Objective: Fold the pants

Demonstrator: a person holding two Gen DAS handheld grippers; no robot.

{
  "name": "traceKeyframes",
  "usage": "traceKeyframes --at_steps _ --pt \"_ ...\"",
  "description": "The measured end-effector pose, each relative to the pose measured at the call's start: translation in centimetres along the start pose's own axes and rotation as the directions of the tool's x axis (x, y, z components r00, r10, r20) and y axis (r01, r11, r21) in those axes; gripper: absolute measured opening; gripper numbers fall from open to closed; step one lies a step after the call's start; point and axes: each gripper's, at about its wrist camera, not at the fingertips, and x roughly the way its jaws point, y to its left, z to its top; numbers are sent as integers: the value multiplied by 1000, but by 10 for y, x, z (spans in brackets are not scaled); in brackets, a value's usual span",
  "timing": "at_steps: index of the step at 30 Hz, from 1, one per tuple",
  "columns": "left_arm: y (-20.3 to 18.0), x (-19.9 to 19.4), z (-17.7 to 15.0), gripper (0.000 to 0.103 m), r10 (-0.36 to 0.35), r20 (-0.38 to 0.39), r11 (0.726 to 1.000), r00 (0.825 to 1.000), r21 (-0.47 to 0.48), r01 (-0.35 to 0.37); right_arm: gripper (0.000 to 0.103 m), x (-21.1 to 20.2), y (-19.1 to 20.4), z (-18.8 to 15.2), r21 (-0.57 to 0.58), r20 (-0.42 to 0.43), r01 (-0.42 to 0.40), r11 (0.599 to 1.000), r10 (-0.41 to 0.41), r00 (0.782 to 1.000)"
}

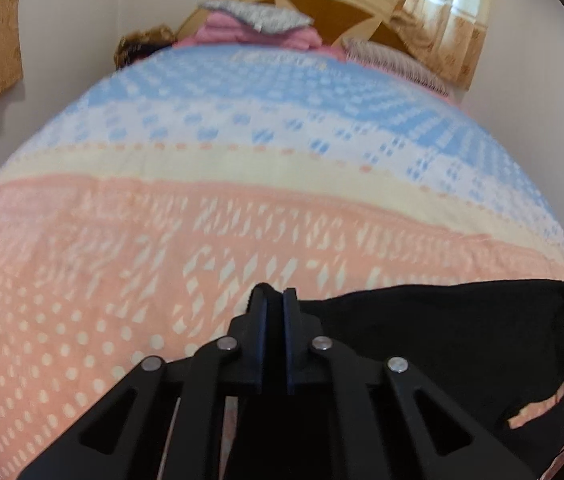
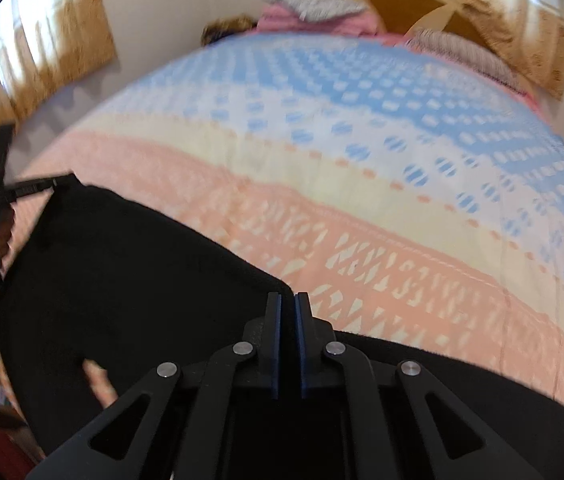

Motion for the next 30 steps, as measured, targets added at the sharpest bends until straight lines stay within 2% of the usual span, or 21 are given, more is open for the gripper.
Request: traceKeyframes --at_steps 8,12,15,18,21,22,23,27,30 --pt "-1 -79 -12 8 -53 157 999 986 2 53 6 -98 43 -38 -4 167 28 1000 -27 986" --pt "8 -116 -41 8 -71 212 997 975 7 71 6 -142 66 -78 12 231 6 1000 -9 973" --pt "14 -134 -69 8 -68 227 998 971 10 68 6 -159 85 -111 -1 250 -11 1000 11 968" --pt "23 -141 -104 8 -85 217 996 973 0 87 6 -160 106 -149 -18 230 -13 1000 17 973" --pt "25 -140 -127 8 -83 183 996 980 -13 86 6 -142 118 -185 5 174 -9 1000 8 985" --pt "26 -138 -134 8 -70 162 997 984 -13 73 5 -135 120 -195 13 154 -9 1000 7 988" --pt "27 -136 -140 8 -59 146 998 987 -14 62 0 -127 123 -205 17 137 -3 1000 0 991" --pt "36 -132 -163 8 -21 79 999 997 -24 23 0 -109 134 -240 44 84 -14 999 10 996" --pt "43 -135 -171 8 35 56 999 998 -38 -33 0 -104 147 -255 25 50 -17 1000 15 999"
